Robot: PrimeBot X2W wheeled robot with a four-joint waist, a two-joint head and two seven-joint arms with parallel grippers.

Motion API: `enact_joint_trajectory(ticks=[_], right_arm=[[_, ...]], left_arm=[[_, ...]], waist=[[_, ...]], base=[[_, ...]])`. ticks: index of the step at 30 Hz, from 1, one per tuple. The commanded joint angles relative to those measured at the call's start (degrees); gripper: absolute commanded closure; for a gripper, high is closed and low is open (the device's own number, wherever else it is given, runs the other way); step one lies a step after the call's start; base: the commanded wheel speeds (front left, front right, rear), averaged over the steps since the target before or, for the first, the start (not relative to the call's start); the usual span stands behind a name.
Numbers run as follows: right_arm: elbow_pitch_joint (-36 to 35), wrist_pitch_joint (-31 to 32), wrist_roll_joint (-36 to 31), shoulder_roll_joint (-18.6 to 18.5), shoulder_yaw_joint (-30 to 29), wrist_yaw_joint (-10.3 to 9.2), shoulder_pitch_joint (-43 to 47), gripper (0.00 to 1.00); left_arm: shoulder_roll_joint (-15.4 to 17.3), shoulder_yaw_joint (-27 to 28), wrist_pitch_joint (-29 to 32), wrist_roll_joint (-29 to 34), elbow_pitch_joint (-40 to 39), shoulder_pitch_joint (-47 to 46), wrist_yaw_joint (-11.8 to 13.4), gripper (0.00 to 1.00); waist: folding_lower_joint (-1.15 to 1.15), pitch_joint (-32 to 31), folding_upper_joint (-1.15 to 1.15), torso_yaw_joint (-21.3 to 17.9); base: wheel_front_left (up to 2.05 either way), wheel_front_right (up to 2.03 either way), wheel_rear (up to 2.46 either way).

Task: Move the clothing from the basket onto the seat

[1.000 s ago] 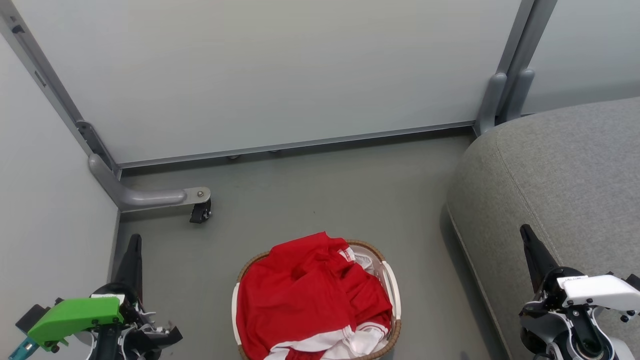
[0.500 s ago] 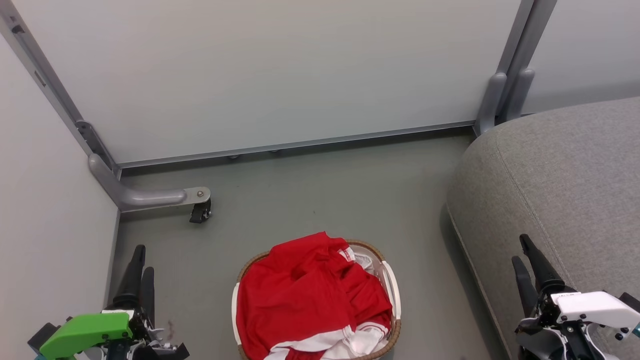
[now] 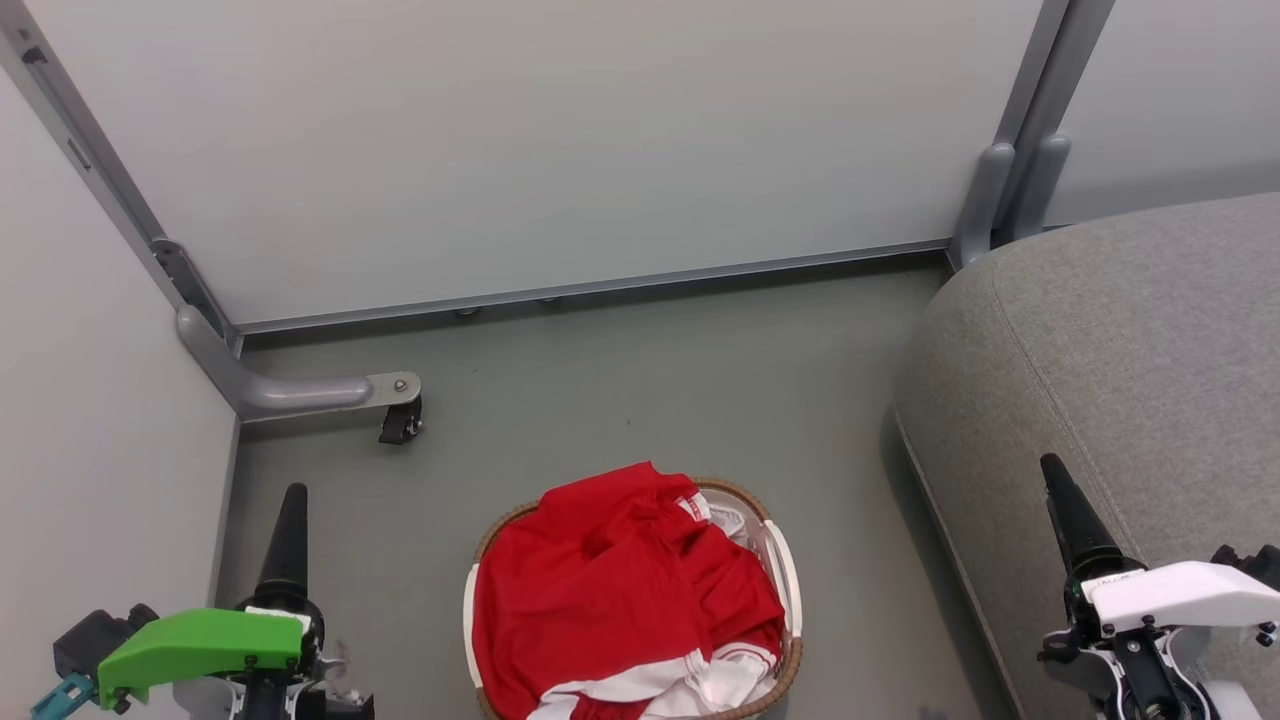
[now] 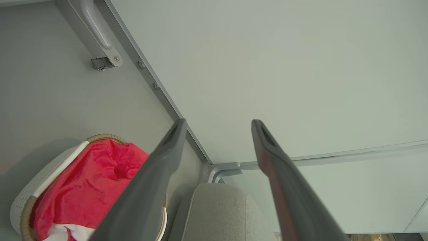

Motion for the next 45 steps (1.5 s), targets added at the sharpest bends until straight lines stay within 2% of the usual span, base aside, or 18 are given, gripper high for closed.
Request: enact_joint_trajectory(ticks=[1, 7, 20, 45], right_arm=[[-1.09, -0.8, -2.7, -1.09, 0.33, 0.02, -1.82, 0.0], [-1.3, -2.24, -9.49, -2.04, 1.5, 0.02, -2.27, 0.0], [-0.84, -5.09, -21.32, -3.22, 3.32, 0.02, -3.13, 0.0], [-1.96, -9.58, -39.76, -5.08, 5.37, 0.03, -3.53, 0.0]], left_arm=[[0.98, -0.58, -0.64, 3.57, -0.46, -2.18, -0.13, 0.0], [1.8, -2.09, -2.07, 11.37, 0.54, -2.44, 0.12, 0.0], [2.65, -4.38, -4.9, 24.19, 2.22, -2.82, 1.15, 0.0], [4.14, -7.89, -9.38, 43.19, 4.45, -3.43, 2.11, 0.0]], waist=[[0.0, 0.01, 0.0, 0.03], [0.0, 0.04, 0.0, 0.06], [0.0, 0.06, 0.0, 0.17], [0.0, -0.44, 0.0, 0.32]], base=[[0.0, 0.0, 0.0], [0.0, 0.0, 0.0], [0.0, 0.0, 0.0], [0.0, 0.0, 0.0]])
